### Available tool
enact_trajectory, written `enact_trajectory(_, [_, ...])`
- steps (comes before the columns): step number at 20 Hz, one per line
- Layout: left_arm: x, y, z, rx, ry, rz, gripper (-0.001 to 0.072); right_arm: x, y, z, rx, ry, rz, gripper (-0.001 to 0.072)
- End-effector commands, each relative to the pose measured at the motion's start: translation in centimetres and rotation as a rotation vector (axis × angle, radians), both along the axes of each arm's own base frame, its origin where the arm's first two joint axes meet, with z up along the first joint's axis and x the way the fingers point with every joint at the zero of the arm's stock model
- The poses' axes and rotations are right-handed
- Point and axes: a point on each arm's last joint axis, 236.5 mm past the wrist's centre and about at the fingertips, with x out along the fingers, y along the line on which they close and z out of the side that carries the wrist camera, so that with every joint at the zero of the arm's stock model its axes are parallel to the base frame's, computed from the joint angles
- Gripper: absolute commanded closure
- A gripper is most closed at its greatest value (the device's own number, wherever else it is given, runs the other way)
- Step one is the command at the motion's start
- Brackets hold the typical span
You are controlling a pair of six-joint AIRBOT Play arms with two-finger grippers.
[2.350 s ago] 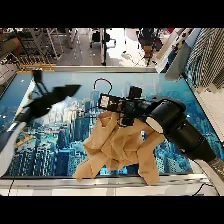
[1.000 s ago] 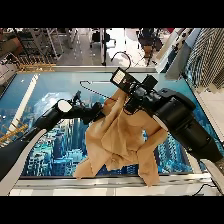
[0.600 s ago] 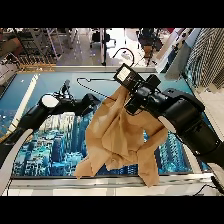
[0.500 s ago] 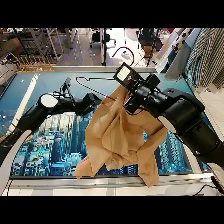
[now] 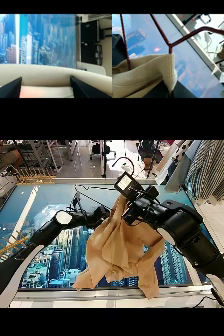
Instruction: Fold the clothes and pants, and hang the long-sleeved shirts on hangers.
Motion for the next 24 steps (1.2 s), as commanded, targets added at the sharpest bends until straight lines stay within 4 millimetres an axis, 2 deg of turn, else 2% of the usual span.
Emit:
enact_trajectory(1, [0.6,2.2,0.1,0.041,-0.007,0.019,0.006,0.6,-0.9,-0.1,0.011,-0.004,-0.054,0.0693])
enact_trajectory(4, [-0.2,4.0,1.7,0.056,-0.014,0.006,0.006,1.7,-0.9,-1.8,-0.003,0.024,-0.08,0.0693])
enact_trajectory(7, [-1.2,4.1,3.5,0.071,-0.064,-0.03,0.006,3.1,-1.8,-3.7,0.065,0.075,-0.159,0.0693])
enact_trajectory(10, [-2.3,2.9,2.7,0.079,-0.038,-0.076,0.0059,3.5,-2.1,-3.6,0.096,0.075,-0.181,0.0693])
enact_trajectory(13, [-3.5,0.3,1.0,0.092,-0.015,-0.13,0.0058,3.7,-1.7,-3.2,0.114,0.06,-0.168,0.0693])
enact_trajectory(17, [-0.4,-1.1,-1.0,0.053,-0.015,0.005,0.0059,3.4,-1.0,-3.3,0.124,0.07,-0.154,0.0693])
enact_trajectory(19, [1.6,-0.9,-2.3,0.013,0.011,0.099,0.006,3.0,-0.4,-3.3,0.128,0.075,-0.14,0.0692])
enact_trajectory(21, [3.9,0.2,-3.1,-0.049,0.043,0.217,0.0062,2.3,0.5,-3.2,0.128,0.078,-0.12,0.0692])
enact_trajectory(22, [5.0,0.9,-3.5,-0.073,0.055,0.267,0.0108,1.9,1.0,-2.9,0.13,0.074,-0.106,0.0692])
enact_trajectory(23, [5.5,1.5,-4.3,-0.07,0.066,0.285,0.0226,1.5,1.6,-2.5,0.136,0.066,-0.09,0.0692])
enact_trajectory(24, [5.7,2.0,-5.2,-0.059,0.087,0.289,0.0294,1.1,2.1,-2.0,0.143,0.057,-0.073,0.0692])
